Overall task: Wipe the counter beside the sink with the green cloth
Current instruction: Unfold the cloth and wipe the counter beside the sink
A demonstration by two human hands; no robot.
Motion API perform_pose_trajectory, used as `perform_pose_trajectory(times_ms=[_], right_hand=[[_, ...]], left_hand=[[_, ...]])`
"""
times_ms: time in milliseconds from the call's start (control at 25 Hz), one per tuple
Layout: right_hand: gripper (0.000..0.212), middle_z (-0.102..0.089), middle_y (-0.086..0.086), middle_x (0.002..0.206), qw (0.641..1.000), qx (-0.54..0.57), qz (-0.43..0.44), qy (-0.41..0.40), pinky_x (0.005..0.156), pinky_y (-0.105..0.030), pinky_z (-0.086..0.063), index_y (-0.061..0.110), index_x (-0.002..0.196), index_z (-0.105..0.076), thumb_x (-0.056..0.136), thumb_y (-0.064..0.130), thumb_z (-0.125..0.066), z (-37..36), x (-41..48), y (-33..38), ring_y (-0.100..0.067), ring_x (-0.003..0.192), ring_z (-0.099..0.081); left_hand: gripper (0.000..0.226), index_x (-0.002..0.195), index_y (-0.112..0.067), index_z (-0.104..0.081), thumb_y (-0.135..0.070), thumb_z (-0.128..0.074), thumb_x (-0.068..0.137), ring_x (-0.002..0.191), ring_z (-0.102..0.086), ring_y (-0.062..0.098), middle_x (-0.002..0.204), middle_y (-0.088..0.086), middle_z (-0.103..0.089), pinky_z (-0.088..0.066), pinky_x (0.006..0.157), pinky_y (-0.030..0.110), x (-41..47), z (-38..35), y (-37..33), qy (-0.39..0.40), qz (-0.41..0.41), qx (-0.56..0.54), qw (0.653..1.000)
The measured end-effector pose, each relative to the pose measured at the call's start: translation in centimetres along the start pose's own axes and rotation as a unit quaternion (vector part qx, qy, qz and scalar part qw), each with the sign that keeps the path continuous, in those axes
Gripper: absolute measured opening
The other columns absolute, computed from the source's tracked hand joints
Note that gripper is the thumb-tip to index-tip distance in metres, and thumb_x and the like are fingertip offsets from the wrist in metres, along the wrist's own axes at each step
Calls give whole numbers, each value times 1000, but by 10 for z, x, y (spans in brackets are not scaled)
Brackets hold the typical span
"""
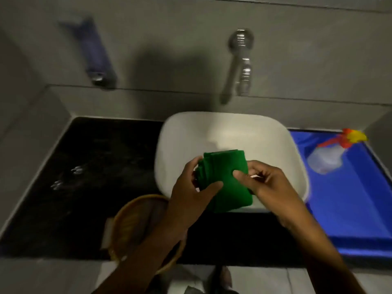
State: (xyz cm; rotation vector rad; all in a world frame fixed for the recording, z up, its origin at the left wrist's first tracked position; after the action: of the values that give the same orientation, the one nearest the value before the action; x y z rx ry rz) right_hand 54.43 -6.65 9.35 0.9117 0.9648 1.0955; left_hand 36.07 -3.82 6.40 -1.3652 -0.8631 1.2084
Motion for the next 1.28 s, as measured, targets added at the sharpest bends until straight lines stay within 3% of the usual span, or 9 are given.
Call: perform_pose_trajectory(times_ms=[120, 280, 440, 560, 680, 800, 1000, 1160, 1280], right_hand=[[40, -72, 2, 95, 984, -92, 35, 149, 72, -34, -62, 33, 116, -59, 82, 21, -74, -148, 27, 30, -18, 85, -71], [60, -65, -12, 116, 944, -201, 74, 250, 77, -31, -54, 15, 137, -40, 84, 11, -69, -321, 52, 36, -19, 96, -65], [60, -54, -19, 131, 917, -278, 93, 272, 89, -45, -53, 12, 142, -28, 91, 15, -59, -425, 64, 16, -35, 115, -57], [70, -18, -14, 159, 880, -422, 86, 200, 117, -50, -18, 18, 151, -15, 94, 53, -38, -472, 51, -16, -31, 147, -16], [75, 10, -10, 163, 841, -492, 106, 199, 118, -52, 9, 18, 153, -1, 94, 61, -20, -513, 31, -45, -24, 148, 14], [70, 9, -12, 162, 827, -528, 123, 149, 117, -56, 6, 18, 152, 0, 96, 55, -21, -515, 50, -57, -26, 149, 12], [68, -1, -15, 163, 873, -484, 44, 29, 117, -62, -10, 22, 153, -9, 96, 53, -29, -472, 143, -56, -29, 149, 1], [61, -3, -15, 162, 880, -463, 84, 69, 114, -61, -9, 36, 151, -10, 96, 50, -33, -530, 179, -38, -31, 149, 0], [56, -6, -13, 162, 826, -477, 233, 188, 113, -63, -10, 41, 148, -18, 96, 50, -34, -585, 143, -25, -32, 149, -1]], left_hand=[[74, 140, -30, -42, -25, -77, 75, 118, -60, 14, 131, -1, -61, -50, 100, 37, -23, 134, 40, -145, 18, 41, 988], [78, 149, -22, -28, -18, -71, 84, 126, -53, 22, 142, 8, -52, -44, 99, 29, -41, 262, 111, -251, 98, 88, 959], [79, 152, -23, -17, -18, -65, 89, 129, -51, 28, 145, 13, -49, -44, 95, 31, -35, 318, 161, -276, 150, 49, 948], [66, 150, -15, -25, -21, -57, 94, 140, -38, 32, 153, 15, -38, -35, 112, 44, -48, 358, 193, -336, 130, 194, 913], [52, 145, -8, -40, -31, -41, 97, 142, -33, 37, 152, 21, -38, -32, 113, 52, -62, 388, 224, -316, 88, 378, 866], [60, 143, -5, -42, -42, -26, 98, 143, -33, 37, 152, 21, -39, -32, 114, 52, -48, 402, 236, -262, 82, 450, 850], [63, 148, -10, -33, -48, -29, 98, 146, -28, 28, 157, 15, -33, -29, 118, 49, -40, 408, 258, -261, 87, 477, 835], [65, 149, -10, -29, -49, -34, 97, 146, -27, 25, 158, 11, -30, -28, 119, 44, -38, 410, 266, -291, 104, 465, 830], [62, 148, -5, -31, -42, -30, 98, 145, -31, 26, 157, 13, -34, -27, 118, 40, -42, 412, 263, -312, 106, 448, 831]])
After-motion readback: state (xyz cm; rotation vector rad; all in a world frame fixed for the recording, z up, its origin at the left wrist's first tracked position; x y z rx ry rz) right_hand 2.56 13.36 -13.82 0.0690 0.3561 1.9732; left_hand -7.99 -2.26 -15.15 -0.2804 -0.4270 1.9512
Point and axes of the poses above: each hand's wrist, its own x-axis towards the middle knuckle, its own z-axis out of the back of the hand, y = z × x, the point moved 3 cm from there along x, towards the middle knuckle
